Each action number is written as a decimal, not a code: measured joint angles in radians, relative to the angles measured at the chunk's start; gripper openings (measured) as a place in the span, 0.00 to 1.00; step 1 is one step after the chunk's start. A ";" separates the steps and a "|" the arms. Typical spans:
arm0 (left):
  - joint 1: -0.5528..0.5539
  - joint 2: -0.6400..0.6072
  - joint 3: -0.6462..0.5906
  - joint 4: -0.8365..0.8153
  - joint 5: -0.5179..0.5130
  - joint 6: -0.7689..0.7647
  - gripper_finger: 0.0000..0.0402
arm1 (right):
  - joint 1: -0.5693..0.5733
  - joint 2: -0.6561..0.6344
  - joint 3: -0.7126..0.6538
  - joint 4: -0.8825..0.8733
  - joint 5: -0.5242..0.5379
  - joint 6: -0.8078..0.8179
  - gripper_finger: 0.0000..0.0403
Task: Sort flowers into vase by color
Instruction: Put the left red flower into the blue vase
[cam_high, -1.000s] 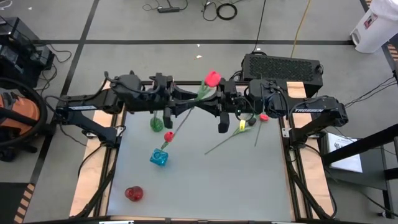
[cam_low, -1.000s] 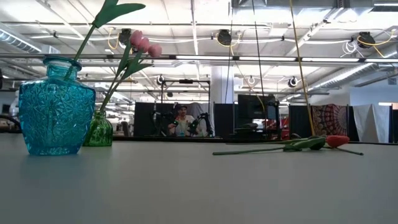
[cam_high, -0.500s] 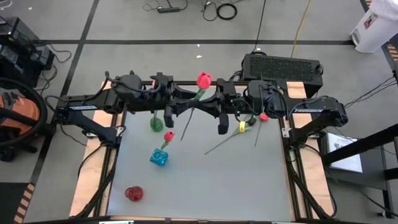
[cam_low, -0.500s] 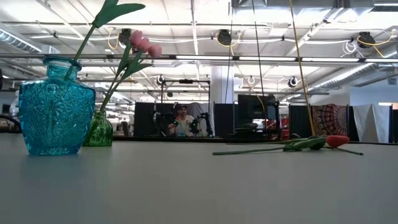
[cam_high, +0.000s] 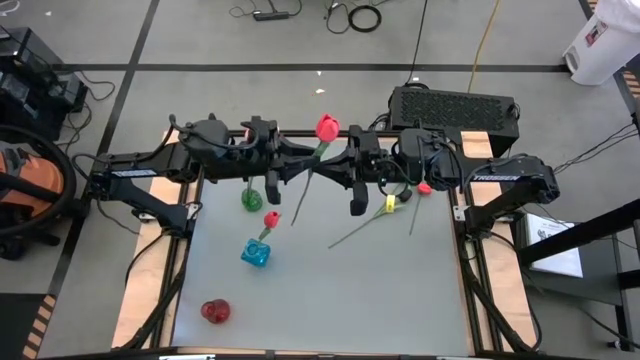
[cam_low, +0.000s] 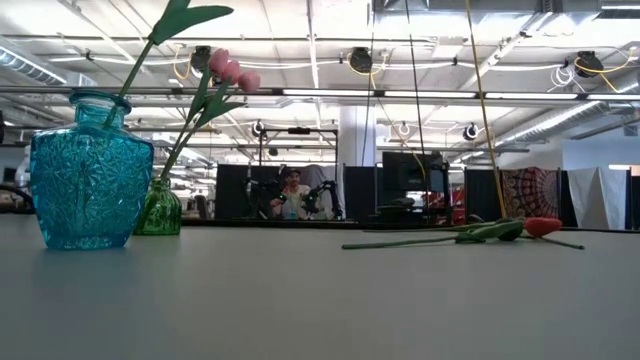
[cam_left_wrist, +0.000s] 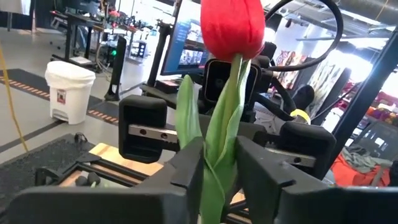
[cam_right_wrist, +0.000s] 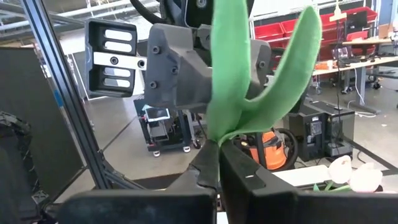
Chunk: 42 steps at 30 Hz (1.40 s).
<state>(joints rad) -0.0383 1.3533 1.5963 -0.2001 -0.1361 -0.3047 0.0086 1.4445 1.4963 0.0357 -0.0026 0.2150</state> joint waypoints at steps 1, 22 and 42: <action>0.000 0.000 0.000 0.000 -0.002 0.004 0.21 | 0.000 0.000 0.000 0.000 0.000 0.000 0.00; 0.000 0.000 0.000 0.014 -0.054 0.149 0.01 | 0.000 0.000 0.000 -0.005 0.064 -0.014 0.23; 0.000 -0.197 0.000 -0.164 -0.169 0.318 0.00 | -0.001 -0.001 0.000 -0.137 0.139 0.008 0.42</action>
<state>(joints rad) -0.0387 1.1562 1.5963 -0.3641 -0.3050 0.0131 0.0078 1.4437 1.4963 -0.1018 0.1364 0.2234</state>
